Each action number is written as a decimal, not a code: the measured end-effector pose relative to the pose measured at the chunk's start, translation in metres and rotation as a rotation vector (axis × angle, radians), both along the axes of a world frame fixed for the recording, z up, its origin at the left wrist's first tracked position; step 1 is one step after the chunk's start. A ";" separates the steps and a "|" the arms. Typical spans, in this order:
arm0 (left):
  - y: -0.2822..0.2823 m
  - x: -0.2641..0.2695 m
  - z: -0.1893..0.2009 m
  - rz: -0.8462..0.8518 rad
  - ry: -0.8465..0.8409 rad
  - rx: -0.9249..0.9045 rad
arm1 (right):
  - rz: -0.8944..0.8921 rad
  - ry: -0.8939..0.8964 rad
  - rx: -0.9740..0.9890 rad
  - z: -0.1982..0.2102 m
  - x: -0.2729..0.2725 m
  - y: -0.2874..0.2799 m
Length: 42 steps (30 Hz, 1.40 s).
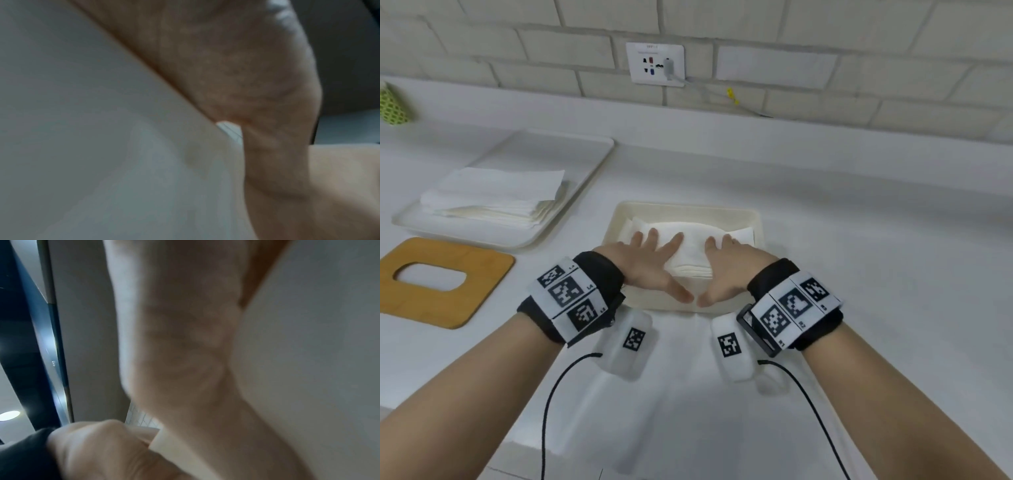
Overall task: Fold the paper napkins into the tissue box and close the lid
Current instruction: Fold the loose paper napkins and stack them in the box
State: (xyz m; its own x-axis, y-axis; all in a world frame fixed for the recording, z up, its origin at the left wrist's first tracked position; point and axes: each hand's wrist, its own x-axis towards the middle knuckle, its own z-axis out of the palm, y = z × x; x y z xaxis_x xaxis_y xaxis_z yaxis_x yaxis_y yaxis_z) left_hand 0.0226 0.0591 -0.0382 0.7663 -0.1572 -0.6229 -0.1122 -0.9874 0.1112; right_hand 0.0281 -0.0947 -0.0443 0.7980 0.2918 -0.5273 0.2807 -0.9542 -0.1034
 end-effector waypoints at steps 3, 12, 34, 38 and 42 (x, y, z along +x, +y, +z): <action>0.001 -0.001 0.004 -0.025 0.002 0.028 | 0.023 -0.026 0.001 -0.001 -0.001 -0.001; 0.000 -0.021 -0.003 -0.199 -0.217 0.105 | 0.203 -0.155 -0.046 -0.007 -0.013 -0.005; 0.138 -0.045 0.039 0.321 -0.662 -0.787 | 0.180 -0.555 0.397 0.048 -0.053 0.110; 0.214 -0.024 0.019 0.672 -0.752 -0.467 | 0.284 -0.542 0.541 0.040 -0.043 0.189; 0.260 0.001 -0.016 0.778 -0.491 -0.255 | 0.298 -0.356 0.468 0.009 -0.013 0.255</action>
State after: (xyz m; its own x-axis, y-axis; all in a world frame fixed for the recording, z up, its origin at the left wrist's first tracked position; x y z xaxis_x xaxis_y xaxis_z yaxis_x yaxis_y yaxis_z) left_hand 0.0232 0.3187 -0.0540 0.8801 0.4202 -0.2211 0.4744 -0.7572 0.4489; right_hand 0.0148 0.1602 -0.0356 0.7494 0.6620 -0.0099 0.6199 -0.7068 -0.3409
